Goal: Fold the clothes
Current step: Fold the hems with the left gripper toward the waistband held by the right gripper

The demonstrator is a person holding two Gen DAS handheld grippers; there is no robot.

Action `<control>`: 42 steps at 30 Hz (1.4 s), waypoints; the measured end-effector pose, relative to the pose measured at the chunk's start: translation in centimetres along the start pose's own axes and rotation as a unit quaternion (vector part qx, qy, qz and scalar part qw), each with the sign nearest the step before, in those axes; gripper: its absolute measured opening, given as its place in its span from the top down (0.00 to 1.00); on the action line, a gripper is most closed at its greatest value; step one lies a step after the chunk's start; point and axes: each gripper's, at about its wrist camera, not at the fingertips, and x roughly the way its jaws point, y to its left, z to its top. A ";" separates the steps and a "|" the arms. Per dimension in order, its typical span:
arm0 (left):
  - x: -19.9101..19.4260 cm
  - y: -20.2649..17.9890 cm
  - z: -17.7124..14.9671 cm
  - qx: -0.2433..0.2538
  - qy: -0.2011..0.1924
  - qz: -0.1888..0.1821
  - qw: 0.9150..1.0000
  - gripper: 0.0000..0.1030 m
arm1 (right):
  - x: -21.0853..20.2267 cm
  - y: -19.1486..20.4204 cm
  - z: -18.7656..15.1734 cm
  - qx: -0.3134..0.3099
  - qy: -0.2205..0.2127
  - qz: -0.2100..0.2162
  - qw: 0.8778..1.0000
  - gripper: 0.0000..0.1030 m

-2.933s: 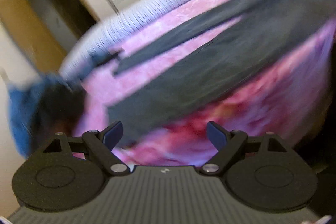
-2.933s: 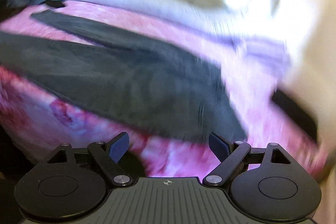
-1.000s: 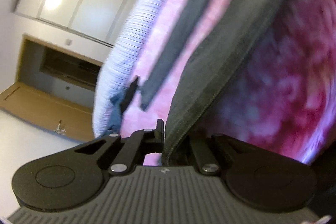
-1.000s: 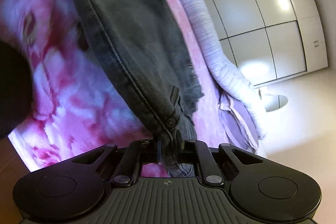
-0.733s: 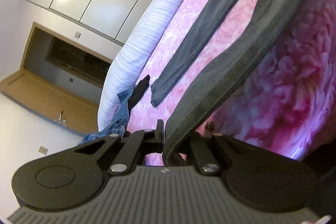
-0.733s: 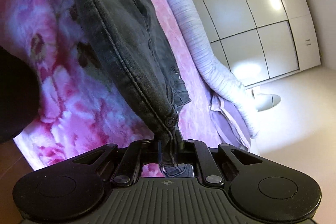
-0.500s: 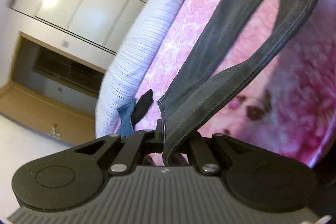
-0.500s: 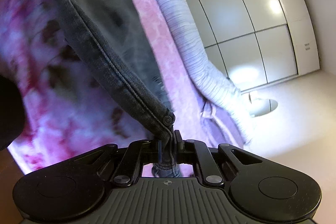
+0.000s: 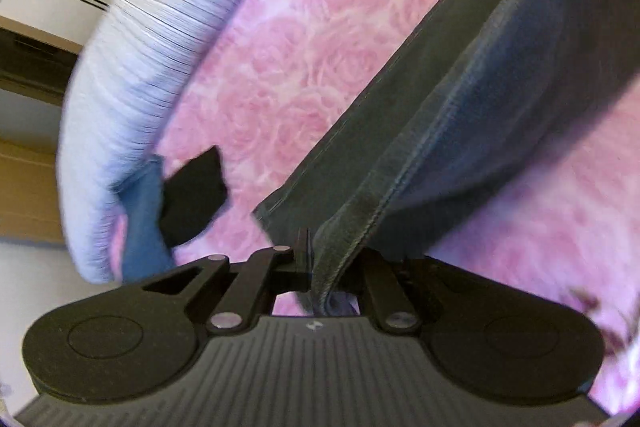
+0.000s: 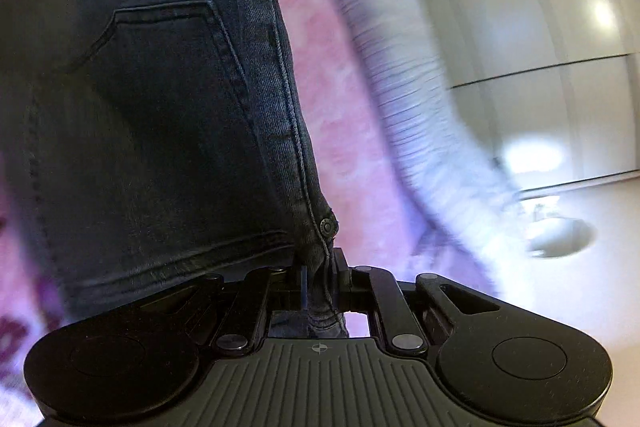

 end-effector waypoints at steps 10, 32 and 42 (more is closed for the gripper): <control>11.2 -0.6 4.6 0.020 0.026 0.021 0.999 0.69 | 9.9 1.0 -1.0 0.055 0.011 0.083 0.995 0.87; 4.2 -0.5 1.9 -0.041 -0.102 0.055 0.992 0.49 | 6.7 -7.0 -11.0 0.551 -0.041 0.140 0.822 0.36; 5.3 -4.1 9.2 0.004 -0.175 -0.012 0.985 0.49 | 10.0 -6.1 -14.7 0.620 -0.064 0.217 0.751 0.64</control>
